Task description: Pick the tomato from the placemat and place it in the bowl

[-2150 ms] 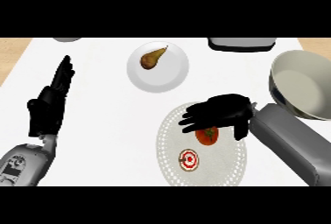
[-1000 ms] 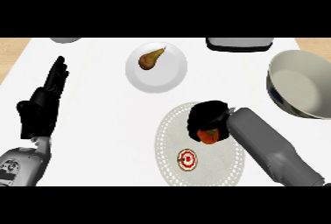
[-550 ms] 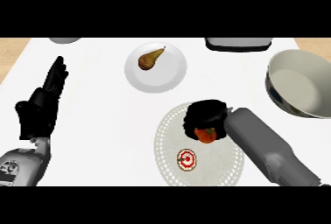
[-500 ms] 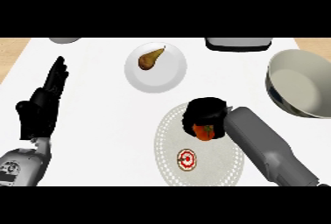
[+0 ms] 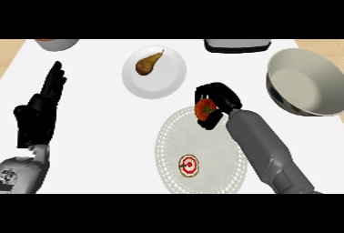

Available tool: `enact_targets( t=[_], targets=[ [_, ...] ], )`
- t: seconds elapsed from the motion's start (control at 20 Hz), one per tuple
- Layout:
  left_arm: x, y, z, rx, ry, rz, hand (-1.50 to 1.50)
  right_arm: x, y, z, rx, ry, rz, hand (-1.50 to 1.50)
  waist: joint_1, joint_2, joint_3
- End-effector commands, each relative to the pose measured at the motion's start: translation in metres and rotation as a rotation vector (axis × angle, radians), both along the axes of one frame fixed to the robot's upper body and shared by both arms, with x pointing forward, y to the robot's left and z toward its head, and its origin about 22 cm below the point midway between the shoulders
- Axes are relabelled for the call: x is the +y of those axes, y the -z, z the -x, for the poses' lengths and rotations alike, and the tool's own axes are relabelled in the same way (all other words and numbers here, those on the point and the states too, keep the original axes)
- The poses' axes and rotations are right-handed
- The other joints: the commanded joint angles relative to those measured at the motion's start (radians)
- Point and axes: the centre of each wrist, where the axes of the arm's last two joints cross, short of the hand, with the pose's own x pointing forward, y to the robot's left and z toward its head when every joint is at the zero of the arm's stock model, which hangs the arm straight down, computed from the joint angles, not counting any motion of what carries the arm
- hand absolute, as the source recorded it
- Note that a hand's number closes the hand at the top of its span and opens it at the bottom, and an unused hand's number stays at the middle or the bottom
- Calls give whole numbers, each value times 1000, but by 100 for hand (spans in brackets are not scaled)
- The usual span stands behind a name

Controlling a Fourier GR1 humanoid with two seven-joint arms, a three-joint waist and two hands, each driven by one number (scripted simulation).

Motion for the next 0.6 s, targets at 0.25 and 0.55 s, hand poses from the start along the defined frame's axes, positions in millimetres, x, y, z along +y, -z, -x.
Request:
enact_targets(
  t=[0.25, 0.55],
  targets=[
    [-4, 4, 1, 12, 28, -13, 0, 59, -92, -34, -206, 771, -282, 150, 40, -13, -2],
    [-2, 4, 3, -4, 11, 1, 0, 86, -118, -40, -323, 1065, -214, 150, 43, -4, 0]
  ],
)
